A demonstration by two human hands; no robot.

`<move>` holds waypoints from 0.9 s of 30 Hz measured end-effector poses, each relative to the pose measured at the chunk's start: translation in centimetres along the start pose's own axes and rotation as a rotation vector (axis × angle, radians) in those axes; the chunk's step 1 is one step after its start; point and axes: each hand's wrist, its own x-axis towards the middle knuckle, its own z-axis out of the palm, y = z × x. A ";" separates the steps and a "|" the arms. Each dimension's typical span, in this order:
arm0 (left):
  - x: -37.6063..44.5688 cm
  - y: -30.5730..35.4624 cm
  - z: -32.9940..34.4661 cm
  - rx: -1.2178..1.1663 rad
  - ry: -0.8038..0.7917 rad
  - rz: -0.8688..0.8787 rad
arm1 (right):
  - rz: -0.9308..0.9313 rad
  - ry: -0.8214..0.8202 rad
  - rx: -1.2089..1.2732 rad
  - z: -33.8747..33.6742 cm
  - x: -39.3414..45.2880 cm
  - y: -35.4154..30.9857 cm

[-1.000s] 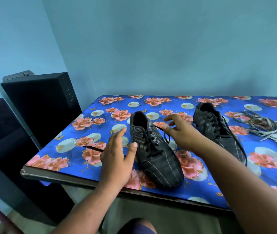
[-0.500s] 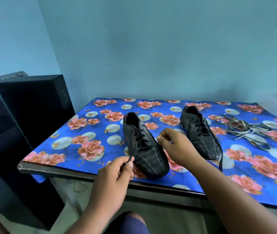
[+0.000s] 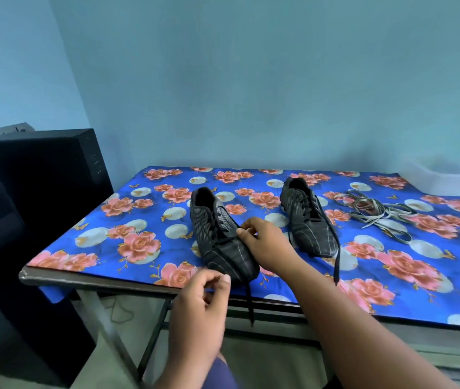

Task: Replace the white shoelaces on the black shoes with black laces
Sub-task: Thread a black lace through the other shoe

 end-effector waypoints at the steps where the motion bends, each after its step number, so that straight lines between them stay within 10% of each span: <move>1: 0.5 -0.2 -0.2 0.012 0.030 0.009 | -0.003 0.017 0.026 0.0 -0.3 0.1; 17: 8.6 1.5 1.3 0.041 -0.353 -0.159 | 0.099 0.134 0.374 0.7 -3.4 1.5; 27: 10.0 1.7 5.3 -0.133 -0.359 -0.174 | 0.120 0.323 -0.035 -2.5 -3.4 2.6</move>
